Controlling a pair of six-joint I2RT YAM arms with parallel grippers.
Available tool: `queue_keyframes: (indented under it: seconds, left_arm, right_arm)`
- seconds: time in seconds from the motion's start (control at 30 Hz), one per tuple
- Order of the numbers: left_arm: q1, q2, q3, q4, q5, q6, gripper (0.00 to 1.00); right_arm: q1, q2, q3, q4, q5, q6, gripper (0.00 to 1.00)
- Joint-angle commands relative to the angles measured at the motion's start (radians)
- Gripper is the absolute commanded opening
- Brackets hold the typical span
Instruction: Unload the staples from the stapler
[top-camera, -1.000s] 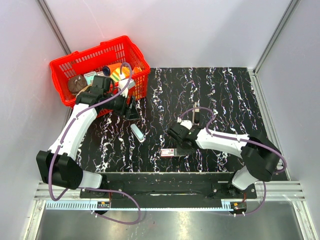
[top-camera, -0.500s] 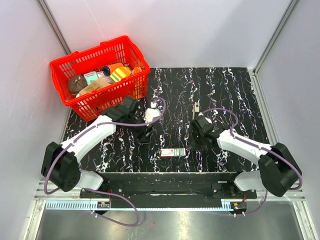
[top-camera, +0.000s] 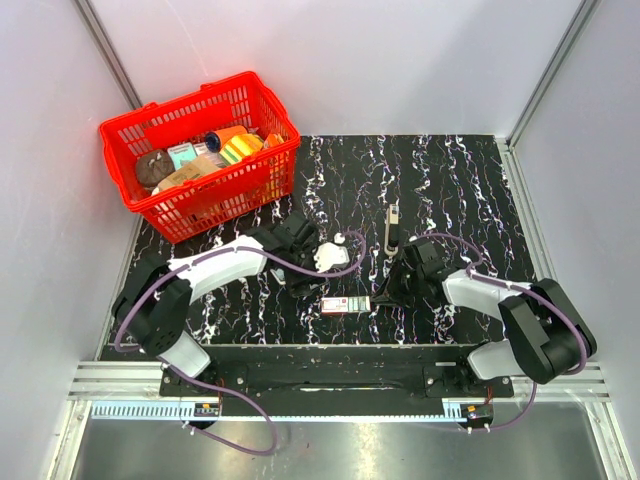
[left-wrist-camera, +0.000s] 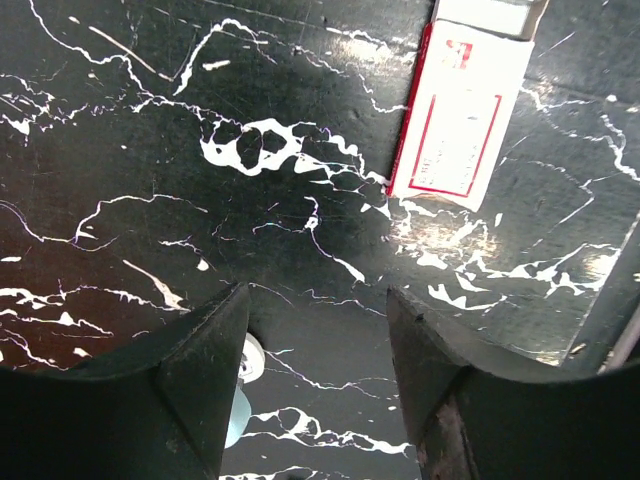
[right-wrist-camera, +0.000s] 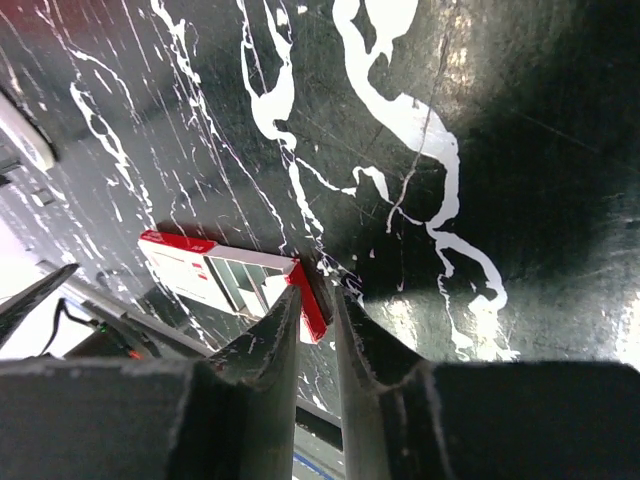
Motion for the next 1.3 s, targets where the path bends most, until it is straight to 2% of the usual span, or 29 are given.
queue_keyframes:
  seconds: [0.0,0.7,0.93,1.27]
  left_arm:
    - [-0.032,0.008,-0.026,0.081,-0.084,0.076,0.61]
    - [-0.131,0.072,-0.069,0.121,-0.111,0.045,0.61]
    - [-0.148,0.1,-0.045,0.126,-0.105,0.021,0.61]
    - [-0.156,0.118,-0.023,0.119,-0.107,0.01,0.6]
  right_arm:
    - [-0.028,0.022,-0.06,0.116,-0.079,0.039,0.25]
    - [-0.036,0.039,-0.1,0.181,-0.113,0.057,0.19]
    - [-0.034,0.067,-0.128,0.248,-0.143,0.086,0.18]
    - [-0.022,0.065,-0.116,0.25,-0.133,0.093,0.17]
